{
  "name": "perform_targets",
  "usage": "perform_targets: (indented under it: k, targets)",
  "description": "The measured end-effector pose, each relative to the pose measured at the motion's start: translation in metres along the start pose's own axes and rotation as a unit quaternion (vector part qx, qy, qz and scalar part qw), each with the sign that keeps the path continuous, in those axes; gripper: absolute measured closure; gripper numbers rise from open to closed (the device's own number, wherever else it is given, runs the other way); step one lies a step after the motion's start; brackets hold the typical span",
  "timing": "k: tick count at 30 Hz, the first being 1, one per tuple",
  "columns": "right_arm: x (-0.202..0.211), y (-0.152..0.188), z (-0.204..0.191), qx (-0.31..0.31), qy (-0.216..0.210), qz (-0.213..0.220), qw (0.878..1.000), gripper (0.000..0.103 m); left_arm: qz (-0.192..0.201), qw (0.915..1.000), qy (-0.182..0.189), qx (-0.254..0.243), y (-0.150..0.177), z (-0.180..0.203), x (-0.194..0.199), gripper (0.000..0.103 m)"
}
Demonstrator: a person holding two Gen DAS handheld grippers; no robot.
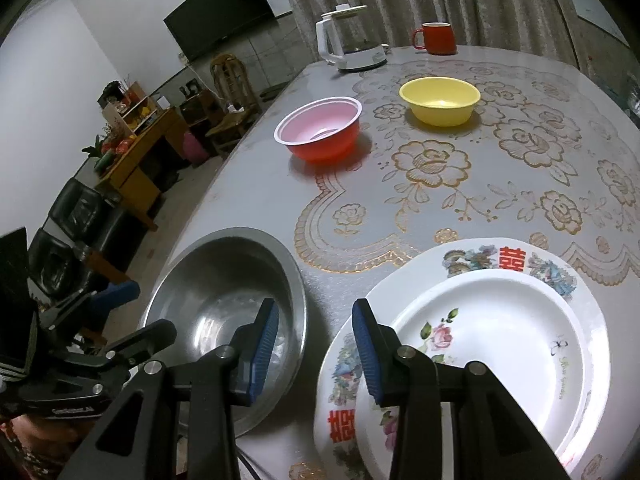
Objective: Organize plates and bowls
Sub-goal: 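Move both grippers to the yellow bowl and grasp its rim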
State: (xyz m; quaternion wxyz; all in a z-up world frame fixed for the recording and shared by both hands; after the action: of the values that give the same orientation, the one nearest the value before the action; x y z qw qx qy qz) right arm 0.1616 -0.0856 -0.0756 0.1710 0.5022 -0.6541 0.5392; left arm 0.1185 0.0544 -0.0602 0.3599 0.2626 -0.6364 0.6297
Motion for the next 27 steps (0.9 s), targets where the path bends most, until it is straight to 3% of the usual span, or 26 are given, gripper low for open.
perform_targets:
  k: [10, 27]
  targets:
    - [0.005, -0.014, 0.025, -0.007, 0.013, 0.011, 1.0, 0.065, 0.002, 0.9994, 0.021, -0.026, -0.03, 0.035, -0.011, 0.012]
    - [0.017, -0.089, 0.112, -0.02, 0.079, 0.047, 0.996, 0.065, -0.02, 0.9966, 0.079, -0.012, -0.08, 0.078, -0.051, 0.01]
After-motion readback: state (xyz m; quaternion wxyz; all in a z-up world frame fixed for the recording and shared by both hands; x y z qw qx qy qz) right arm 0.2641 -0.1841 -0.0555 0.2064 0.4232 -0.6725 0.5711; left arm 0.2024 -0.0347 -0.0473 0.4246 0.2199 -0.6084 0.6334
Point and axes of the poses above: each gripper's, at about its wrist camera, not at the fingertips, and x roughly against the way its jaws point, z to its right, y to its underside, the point moved 9 cm from there along -x, roughly the way its jaws point, and after that the axes turned 3 degrees about -x, right-handed, at the moved point
